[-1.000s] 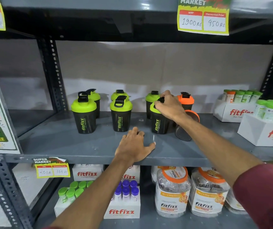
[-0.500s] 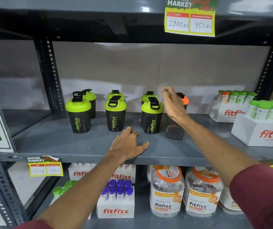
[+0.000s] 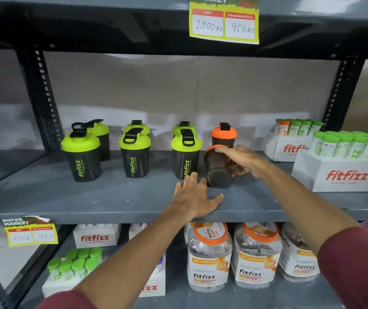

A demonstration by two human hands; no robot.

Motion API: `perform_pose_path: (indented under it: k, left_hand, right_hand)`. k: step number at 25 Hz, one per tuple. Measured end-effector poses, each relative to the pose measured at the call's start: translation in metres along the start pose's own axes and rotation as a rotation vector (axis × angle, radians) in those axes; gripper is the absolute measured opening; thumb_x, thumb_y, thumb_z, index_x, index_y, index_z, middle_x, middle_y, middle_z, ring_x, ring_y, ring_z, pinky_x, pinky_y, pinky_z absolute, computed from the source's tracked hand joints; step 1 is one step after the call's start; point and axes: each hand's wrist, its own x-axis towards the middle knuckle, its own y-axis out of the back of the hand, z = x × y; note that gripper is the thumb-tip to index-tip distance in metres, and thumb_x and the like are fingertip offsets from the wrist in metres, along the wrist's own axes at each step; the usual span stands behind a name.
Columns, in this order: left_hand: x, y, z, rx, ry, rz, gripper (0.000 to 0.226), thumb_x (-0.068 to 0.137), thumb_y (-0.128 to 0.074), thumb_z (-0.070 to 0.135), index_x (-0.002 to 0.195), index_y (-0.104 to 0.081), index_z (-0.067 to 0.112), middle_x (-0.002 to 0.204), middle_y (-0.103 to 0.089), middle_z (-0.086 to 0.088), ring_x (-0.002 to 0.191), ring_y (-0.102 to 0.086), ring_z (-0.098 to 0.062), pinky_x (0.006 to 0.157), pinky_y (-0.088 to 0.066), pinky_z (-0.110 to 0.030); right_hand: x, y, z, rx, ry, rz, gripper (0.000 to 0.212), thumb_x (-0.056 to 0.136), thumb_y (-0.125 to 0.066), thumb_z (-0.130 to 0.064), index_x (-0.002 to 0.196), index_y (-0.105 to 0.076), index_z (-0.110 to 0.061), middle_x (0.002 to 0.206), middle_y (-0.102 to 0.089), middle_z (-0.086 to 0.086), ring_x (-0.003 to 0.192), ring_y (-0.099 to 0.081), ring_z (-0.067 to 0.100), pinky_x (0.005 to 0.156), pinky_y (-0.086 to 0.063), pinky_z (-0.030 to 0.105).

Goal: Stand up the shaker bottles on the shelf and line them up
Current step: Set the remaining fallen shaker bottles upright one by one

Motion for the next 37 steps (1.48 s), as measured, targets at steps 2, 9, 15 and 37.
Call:
perform_pose_path:
  k: [2, 9, 15, 37]
  left_hand:
    - [0.005, -0.002, 0.009, -0.006, -0.007, -0.020, 0.071, 0.094, -0.043, 0.067, 0.145, -0.045, 0.018, 0.142, -0.038, -0.012, 0.137, -0.033, -0.029, 0.114, -0.028, -0.047]
    - [0.007, -0.016, 0.017, 0.011, -0.057, 0.084, 0.071, 0.095, -0.036, 0.067, 0.143, -0.048, 0.016, 0.141, -0.042, -0.012, 0.131, -0.040, -0.029, 0.111, -0.031, -0.049]
    - [0.006, -0.018, 0.017, 0.026, -0.073, 0.125, 0.070, 0.096, -0.036, 0.066, 0.141, -0.051, 0.014, 0.137, -0.045, -0.013, 0.127, -0.042, -0.029, 0.108, -0.034, -0.049]
    - [0.004, -0.016, 0.017, 0.018, -0.057, 0.071, 0.072, 0.097, -0.034, 0.067, 0.146, -0.045, 0.015, 0.149, -0.038, -0.014, 0.136, -0.036, -0.031, 0.115, -0.029, -0.052]
  right_hand:
    - [0.002, 0.012, 0.006, 0.065, 0.066, 0.065, 0.050, 0.073, -0.070, -0.060, 0.098, -0.063, -0.017, 0.068, -0.070, 0.003, 0.049, -0.067, 0.016, 0.043, -0.049, 0.022]
    - [0.007, 0.024, 0.030, -0.082, 0.404, 0.242, 0.062, 0.077, -0.079, -0.032, 0.119, -0.033, -0.029, 0.100, -0.061, 0.001, 0.074, -0.064, 0.005, 0.062, -0.047, 0.022]
    - [-0.002, 0.003, 0.039, -0.167, 0.426, 0.229, 0.053, 0.076, -0.066, -0.042, 0.119, -0.036, -0.032, 0.125, -0.048, -0.004, 0.106, -0.057, 0.019, 0.095, -0.050, 0.052]
    - [0.014, 0.006, -0.056, -0.747, 0.275, 0.396, 0.092, 0.075, -0.050, -0.087, 0.139, -0.043, -0.022, 0.130, -0.054, 0.016, 0.122, -0.055, 0.040, 0.093, -0.044, 0.048]
